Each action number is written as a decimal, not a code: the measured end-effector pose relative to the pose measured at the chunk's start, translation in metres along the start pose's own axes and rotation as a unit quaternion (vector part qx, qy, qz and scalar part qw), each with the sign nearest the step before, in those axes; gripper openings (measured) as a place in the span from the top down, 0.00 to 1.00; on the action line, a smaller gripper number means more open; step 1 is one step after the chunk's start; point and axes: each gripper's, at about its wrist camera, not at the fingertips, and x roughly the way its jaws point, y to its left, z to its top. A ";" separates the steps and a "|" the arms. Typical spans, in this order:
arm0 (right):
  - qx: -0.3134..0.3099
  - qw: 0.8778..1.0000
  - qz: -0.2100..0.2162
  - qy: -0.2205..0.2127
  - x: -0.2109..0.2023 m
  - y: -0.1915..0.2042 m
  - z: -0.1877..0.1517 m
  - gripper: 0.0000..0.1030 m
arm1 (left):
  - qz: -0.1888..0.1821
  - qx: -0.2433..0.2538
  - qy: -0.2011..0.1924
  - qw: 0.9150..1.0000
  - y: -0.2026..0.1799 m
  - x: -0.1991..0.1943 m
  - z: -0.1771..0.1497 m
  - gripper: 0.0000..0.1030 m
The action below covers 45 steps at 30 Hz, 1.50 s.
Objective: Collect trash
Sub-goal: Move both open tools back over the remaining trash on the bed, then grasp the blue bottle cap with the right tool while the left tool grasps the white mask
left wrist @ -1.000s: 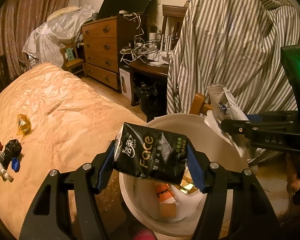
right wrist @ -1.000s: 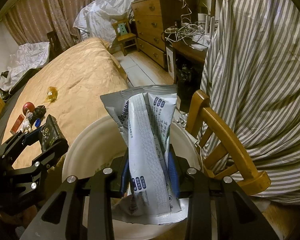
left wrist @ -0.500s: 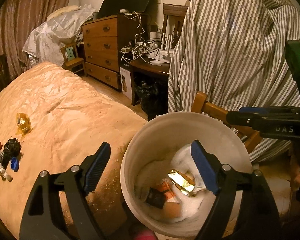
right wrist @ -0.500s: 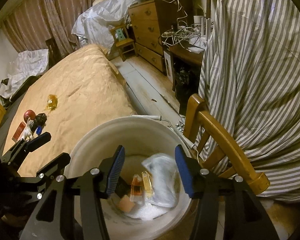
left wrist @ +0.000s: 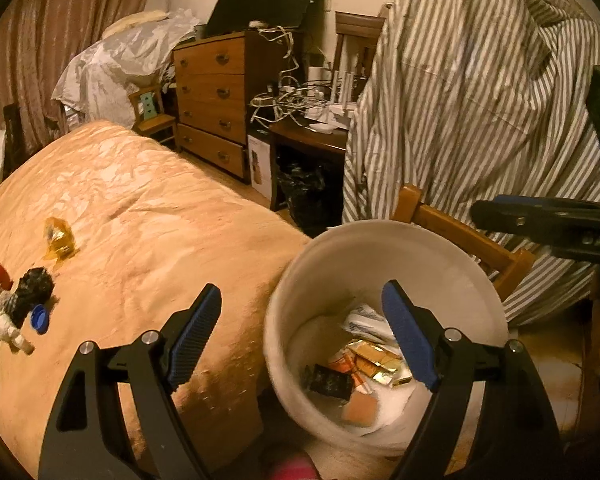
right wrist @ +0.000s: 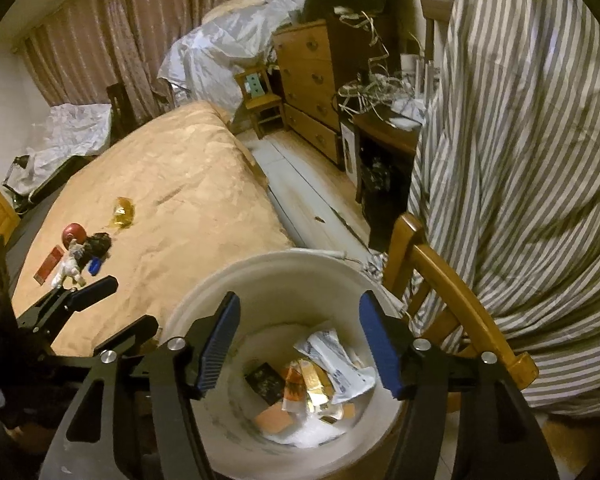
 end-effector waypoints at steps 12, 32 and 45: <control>-0.065 0.994 0.086 -0.023 0.010 0.109 -0.007 0.20 | 0.080 -0.068 0.004 0.995 0.126 -0.035 -0.044 0.23; -0.180 0.958 0.210 0.070 0.140 0.335 -0.018 0.20 | 0.257 -0.171 0.057 0.950 0.422 -0.089 -0.133 0.23; -0.256 0.938 0.207 0.112 0.267 0.457 -0.020 0.48 | 0.245 -0.154 0.074 0.954 0.444 -0.048 -0.134 0.23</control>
